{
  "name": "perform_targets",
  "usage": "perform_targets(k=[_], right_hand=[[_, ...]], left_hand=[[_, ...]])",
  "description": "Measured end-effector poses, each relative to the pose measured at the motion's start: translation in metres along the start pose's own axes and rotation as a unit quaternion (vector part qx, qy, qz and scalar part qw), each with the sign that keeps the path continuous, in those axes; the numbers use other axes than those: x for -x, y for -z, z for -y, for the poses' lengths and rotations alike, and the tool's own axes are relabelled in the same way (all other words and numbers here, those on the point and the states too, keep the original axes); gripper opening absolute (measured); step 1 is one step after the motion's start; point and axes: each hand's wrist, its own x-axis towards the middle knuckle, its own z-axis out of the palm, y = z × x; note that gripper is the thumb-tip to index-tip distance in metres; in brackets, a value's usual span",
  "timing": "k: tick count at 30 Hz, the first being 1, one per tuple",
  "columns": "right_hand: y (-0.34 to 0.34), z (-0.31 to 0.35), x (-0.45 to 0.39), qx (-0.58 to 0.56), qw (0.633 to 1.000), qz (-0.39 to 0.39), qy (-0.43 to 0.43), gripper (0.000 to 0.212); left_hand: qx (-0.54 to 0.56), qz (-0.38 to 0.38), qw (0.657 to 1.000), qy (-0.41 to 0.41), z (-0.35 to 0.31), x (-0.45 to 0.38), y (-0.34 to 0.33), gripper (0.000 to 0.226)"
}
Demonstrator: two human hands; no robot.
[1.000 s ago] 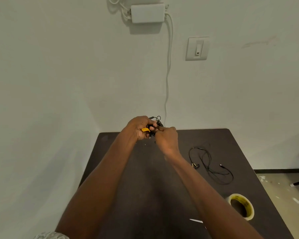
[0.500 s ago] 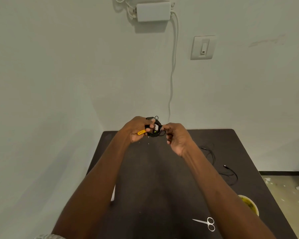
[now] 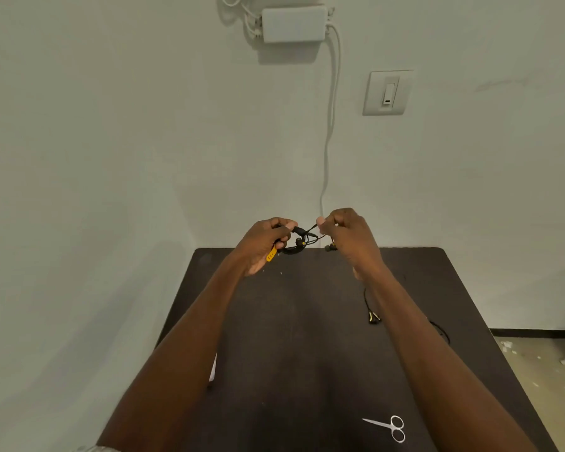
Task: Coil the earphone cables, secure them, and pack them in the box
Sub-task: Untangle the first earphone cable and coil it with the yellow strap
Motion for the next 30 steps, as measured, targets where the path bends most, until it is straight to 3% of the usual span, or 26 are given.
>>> perform_targets(k=[2,5,10,14,19,25,30], right_hand=[[0.004,0.002,-0.003,-0.089,0.994,0.056,-0.013,0.028],[0.005,0.002,-0.005,-0.224,0.958,0.147,-0.106,0.026],[0.001,0.005,-0.006,-0.087,0.987,0.103,-0.088,0.023],[0.006,0.002,-0.01,-0.154,0.975,0.133,-0.093,0.014],[0.016,-0.017,-0.018,0.046,0.988,0.139,-0.055,0.017],[0.008,-0.042,-0.029,0.198,0.973,0.116,0.001,0.021],[0.004,-0.057,-0.037,0.283,0.956,0.044,0.06,0.02]], left_hand=[[-0.023,-0.009,0.999,-0.02,0.0,0.001,-0.002,0.025],[-0.099,-0.062,0.99,-0.075,0.0,-0.003,-0.008,0.018],[-0.144,-0.143,0.974,-0.099,0.001,-0.009,-0.012,0.017],[-0.078,-0.158,0.982,-0.074,-0.001,-0.008,-0.013,0.013],[0.119,-0.124,0.985,-0.005,-0.007,-0.006,-0.006,0.015],[0.302,-0.032,0.951,0.065,-0.016,-0.002,-0.011,0.015],[0.265,0.017,0.957,0.119,-0.018,-0.002,-0.014,0.006]])
